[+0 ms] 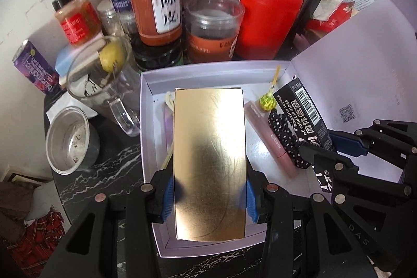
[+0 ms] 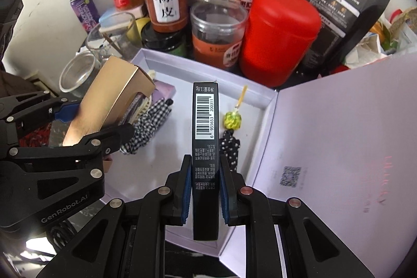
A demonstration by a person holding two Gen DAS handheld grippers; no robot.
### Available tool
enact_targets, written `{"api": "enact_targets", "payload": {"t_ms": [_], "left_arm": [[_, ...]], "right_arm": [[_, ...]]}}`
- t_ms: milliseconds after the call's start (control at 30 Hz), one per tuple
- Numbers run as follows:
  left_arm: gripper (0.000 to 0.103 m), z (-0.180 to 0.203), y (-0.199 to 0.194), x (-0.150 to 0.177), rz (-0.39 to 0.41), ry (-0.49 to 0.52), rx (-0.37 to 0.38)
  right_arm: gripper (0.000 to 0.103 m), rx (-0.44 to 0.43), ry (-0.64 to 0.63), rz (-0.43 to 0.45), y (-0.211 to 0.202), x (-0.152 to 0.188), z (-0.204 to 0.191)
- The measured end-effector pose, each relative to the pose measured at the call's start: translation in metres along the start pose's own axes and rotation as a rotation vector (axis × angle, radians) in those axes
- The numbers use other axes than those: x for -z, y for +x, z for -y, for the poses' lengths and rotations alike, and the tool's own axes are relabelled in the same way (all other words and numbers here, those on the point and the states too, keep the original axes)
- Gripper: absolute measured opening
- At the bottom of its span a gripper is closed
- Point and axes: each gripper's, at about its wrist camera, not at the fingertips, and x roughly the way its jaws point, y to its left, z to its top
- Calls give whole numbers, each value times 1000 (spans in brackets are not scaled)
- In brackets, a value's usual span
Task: Organize rigid objects
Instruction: 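Lower the black box and gold box into the white box and open both grippers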
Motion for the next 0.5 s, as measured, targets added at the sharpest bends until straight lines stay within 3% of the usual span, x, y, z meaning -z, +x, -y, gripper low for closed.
{"api": "enact_targets", "payload": {"t_ms": [367, 500], "left_arm": [[43, -1, 36, 12, -54, -11, 9], [43, 1, 41, 11, -40, 4, -4]], "right_arm": [[19, -25, 28, -56, 34, 16, -2], [19, -23, 31, -68, 45, 19, -3]]}}
